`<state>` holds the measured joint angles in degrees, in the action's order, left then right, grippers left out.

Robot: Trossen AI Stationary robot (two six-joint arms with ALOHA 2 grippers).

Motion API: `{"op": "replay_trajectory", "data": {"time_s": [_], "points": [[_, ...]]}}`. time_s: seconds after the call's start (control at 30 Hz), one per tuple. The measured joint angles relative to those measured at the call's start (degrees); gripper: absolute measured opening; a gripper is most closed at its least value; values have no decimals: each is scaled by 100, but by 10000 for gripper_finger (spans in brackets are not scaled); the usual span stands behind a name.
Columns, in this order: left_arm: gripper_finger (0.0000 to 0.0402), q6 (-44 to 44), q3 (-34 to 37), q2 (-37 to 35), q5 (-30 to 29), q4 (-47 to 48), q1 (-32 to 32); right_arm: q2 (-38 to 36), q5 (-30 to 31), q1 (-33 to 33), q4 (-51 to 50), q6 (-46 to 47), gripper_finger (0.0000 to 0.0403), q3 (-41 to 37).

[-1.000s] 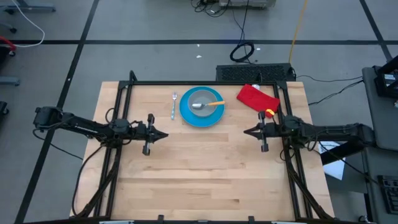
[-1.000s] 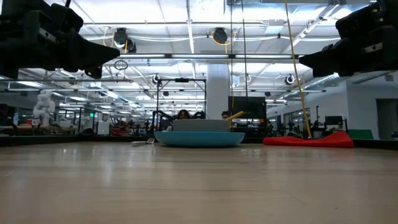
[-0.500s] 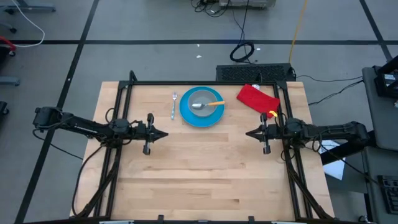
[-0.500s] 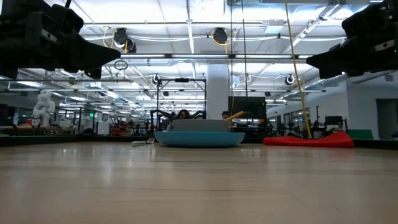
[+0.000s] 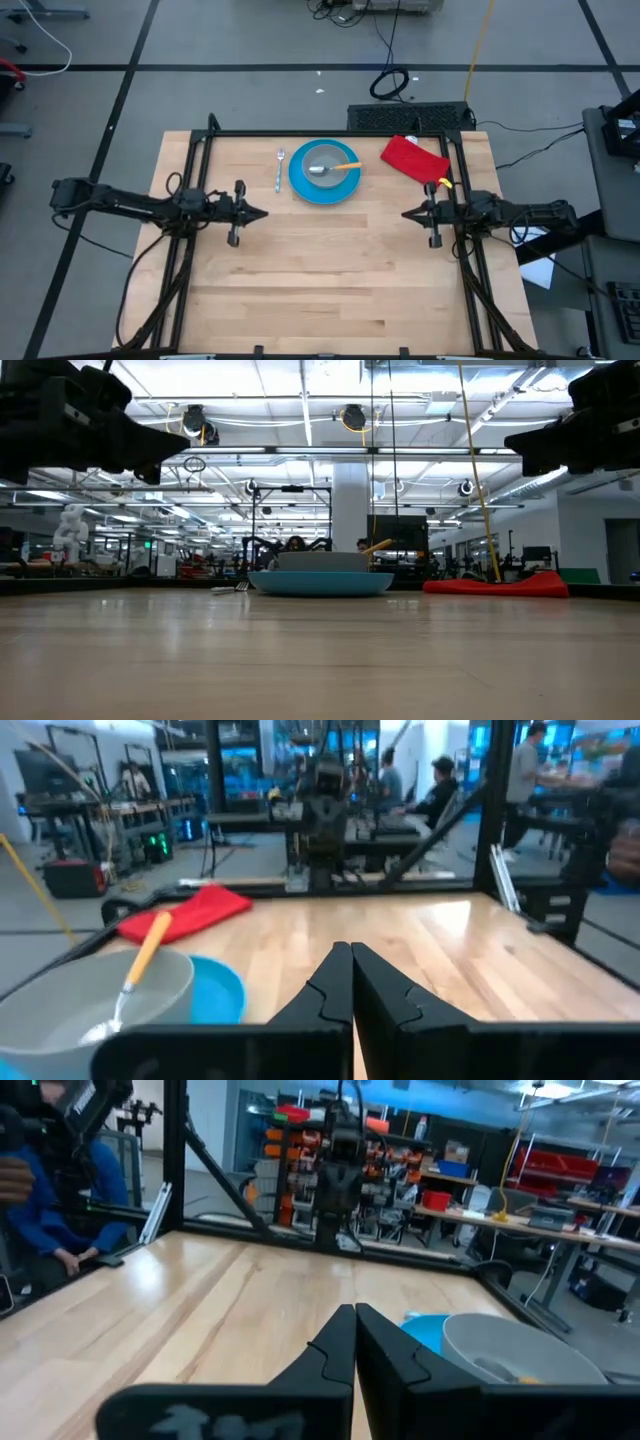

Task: Pick and place plate/cup/fork/spoon on tray
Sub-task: Return to Home Position

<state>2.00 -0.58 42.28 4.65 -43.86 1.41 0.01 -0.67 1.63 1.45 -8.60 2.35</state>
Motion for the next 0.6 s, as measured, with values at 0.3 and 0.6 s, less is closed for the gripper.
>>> {"op": "replay_trajectory", "data": {"time_s": [0.3,0.6], "points": [[2,-54,-3,-638,110,793,59,9,-2,0,-19,-50,0,0],[2,-35,-2,-1368,196,1536,314,11,57,0,-58,-83,0,0]]}}
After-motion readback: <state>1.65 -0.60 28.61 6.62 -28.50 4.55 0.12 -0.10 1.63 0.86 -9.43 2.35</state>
